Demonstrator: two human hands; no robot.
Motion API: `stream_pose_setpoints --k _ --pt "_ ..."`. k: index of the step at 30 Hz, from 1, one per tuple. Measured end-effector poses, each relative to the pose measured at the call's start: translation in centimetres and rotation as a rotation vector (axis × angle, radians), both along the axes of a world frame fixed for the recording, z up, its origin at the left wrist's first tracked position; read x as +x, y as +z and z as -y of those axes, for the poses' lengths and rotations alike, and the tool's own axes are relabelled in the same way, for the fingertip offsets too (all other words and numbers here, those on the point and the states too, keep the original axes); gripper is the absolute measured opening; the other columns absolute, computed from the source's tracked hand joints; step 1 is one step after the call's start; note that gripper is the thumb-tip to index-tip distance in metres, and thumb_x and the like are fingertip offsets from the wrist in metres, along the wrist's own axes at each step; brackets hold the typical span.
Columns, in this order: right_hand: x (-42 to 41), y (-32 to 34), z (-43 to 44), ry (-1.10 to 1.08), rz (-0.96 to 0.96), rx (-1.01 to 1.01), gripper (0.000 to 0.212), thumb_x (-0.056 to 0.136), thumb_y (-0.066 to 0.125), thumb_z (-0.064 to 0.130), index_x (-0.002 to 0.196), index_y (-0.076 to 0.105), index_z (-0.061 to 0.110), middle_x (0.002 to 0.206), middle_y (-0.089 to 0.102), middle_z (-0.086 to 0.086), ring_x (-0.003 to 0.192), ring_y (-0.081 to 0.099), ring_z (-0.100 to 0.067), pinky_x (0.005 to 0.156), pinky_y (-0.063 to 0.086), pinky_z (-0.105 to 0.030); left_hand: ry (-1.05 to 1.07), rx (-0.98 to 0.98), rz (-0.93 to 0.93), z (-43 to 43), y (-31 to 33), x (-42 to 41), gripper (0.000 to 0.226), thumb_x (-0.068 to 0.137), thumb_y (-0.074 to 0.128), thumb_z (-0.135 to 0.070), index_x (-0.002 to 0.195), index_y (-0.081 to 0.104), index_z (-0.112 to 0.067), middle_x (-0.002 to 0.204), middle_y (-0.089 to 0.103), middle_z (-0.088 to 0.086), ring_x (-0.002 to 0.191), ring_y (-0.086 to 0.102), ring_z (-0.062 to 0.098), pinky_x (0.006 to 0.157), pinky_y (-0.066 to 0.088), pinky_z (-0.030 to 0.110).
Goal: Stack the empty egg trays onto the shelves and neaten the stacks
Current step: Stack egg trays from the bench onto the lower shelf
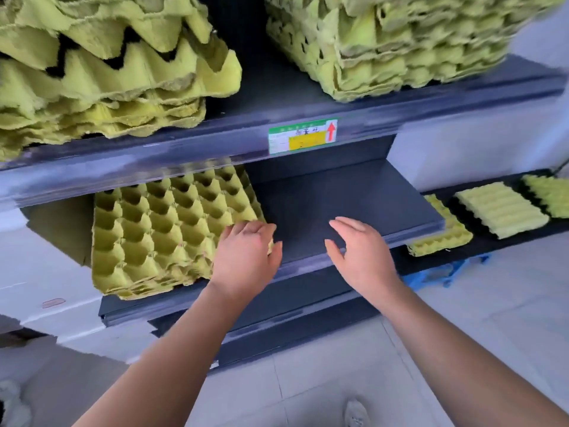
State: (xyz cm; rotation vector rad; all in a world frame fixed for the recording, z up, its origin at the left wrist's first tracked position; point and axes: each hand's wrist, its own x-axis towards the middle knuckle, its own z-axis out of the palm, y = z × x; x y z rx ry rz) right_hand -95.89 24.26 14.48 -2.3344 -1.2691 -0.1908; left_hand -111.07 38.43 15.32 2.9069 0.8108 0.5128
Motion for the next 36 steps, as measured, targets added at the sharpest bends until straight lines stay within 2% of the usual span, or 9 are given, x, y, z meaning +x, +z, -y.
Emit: stream_pose_setpoints --k 4,8,11,15,19,22,28,32,36 --pt "5.2 -0.5 7.2 -0.149 0.002 0.010 0.024 0.076 0.067 0.013 0.097 0.070 0.000 0.093 0.071 -0.012 0.081 0.067 -0.031 0.071 0.055 -0.033 -0.166 -0.003 0.005 4.8 -0.5 7.2 0.021 0.076 0.065 -0.027 0.089 0.071 -0.012 0.085 0.070 0.003 0.078 0.064 0.031 0.072 0.051 0.038" --pt "11.1 -0.7 15.1 -0.303 -0.022 -0.016 0.023 0.079 0.066 0.014 0.099 0.070 0.004 0.094 0.071 -0.010 0.085 0.065 -0.031 0.073 0.054 -0.033 -0.318 -0.017 0.059 11.1 -0.7 15.4 0.012 0.076 0.062 -0.022 0.070 0.063 -0.011 0.065 0.059 0.000 0.061 0.057 0.029 0.060 0.042 0.031" --pt "16.4 -0.7 20.8 -0.383 -0.031 -0.052 0.021 0.081 0.064 0.016 0.097 0.069 0.004 0.094 0.070 -0.011 0.086 0.064 -0.032 0.073 0.054 -0.037 -0.382 -0.036 0.087 16.0 -1.1 22.2 0.021 0.078 0.052 -0.025 0.060 0.048 -0.014 0.057 0.045 -0.004 0.056 0.048 0.027 0.056 0.033 0.029" --pt "23.5 -0.9 28.0 -0.478 -0.028 -0.082 0.021 0.080 0.068 0.013 0.099 0.071 0.004 0.097 0.071 -0.010 0.087 0.066 -0.031 0.076 0.055 -0.037 -0.435 -0.107 0.021 22.5 -2.3 31.2 0.030 0.079 0.047 -0.033 0.076 0.070 -0.014 0.074 0.067 -0.001 0.071 0.062 0.027 0.067 0.047 0.034" --pt "30.2 -1.3 33.7 -0.546 -0.026 -0.137 0.026 0.085 0.063 0.017 0.106 0.070 0.004 0.106 0.070 -0.010 0.097 0.065 -0.030 0.087 0.049 -0.034 -0.464 -0.139 -0.032 27.8 -3.1 39.2 0.031 0.077 0.051 -0.033 0.081 0.072 -0.010 0.079 0.069 0.004 0.075 0.064 0.030 0.071 0.050 0.038" --pt "34.8 -1.6 36.8 -0.588 -0.062 -0.148 0.022 0.088 0.060 0.016 0.104 0.069 0.005 0.107 0.069 -0.008 0.097 0.062 -0.028 0.086 0.046 -0.032 -0.486 -0.139 -0.054 30.5 -4.0 44.4 0.032 0.078 0.052 -0.033 0.083 0.072 -0.008 0.081 0.069 0.005 0.077 0.064 0.032 0.071 0.050 0.040" --pt "45.5 -3.9 40.4 -0.646 -0.110 -0.162 0.031 0.093 0.054 0.022 0.120 0.063 0.011 0.122 0.064 -0.005 0.108 0.058 -0.022 0.095 0.040 -0.029 -0.472 -0.137 -0.131 33.9 -5.9 55.4 0.031 0.092 0.051 -0.036 0.109 0.066 -0.015 0.109 0.064 0.001 0.104 0.056 0.025 0.087 0.039 0.034" --pt "54.3 -5.0 41.1 -0.660 -0.145 -0.189 0.038 0.095 0.050 0.025 0.130 0.057 0.014 0.132 0.058 -0.003 0.119 0.053 -0.019 0.103 0.035 -0.027 -0.468 -0.133 -0.166 34.8 -7.1 64.2 0.032 0.094 0.046 -0.038 0.110 0.064 -0.017 0.108 0.064 -0.001 0.103 0.055 0.021 0.083 0.041 0.032" --pt "63.6 -5.6 41.0 -0.674 -0.206 -0.202 0.039 0.095 0.050 0.027 0.132 0.056 0.014 0.132 0.058 -0.002 0.117 0.054 -0.019 0.101 0.036 -0.027 -0.449 -0.186 -0.227 34.8 -7.9 73.6 0.034 0.094 0.046 -0.038 0.112 0.063 -0.015 0.109 0.064 0.000 0.102 0.057 0.020 0.085 0.047 0.034"
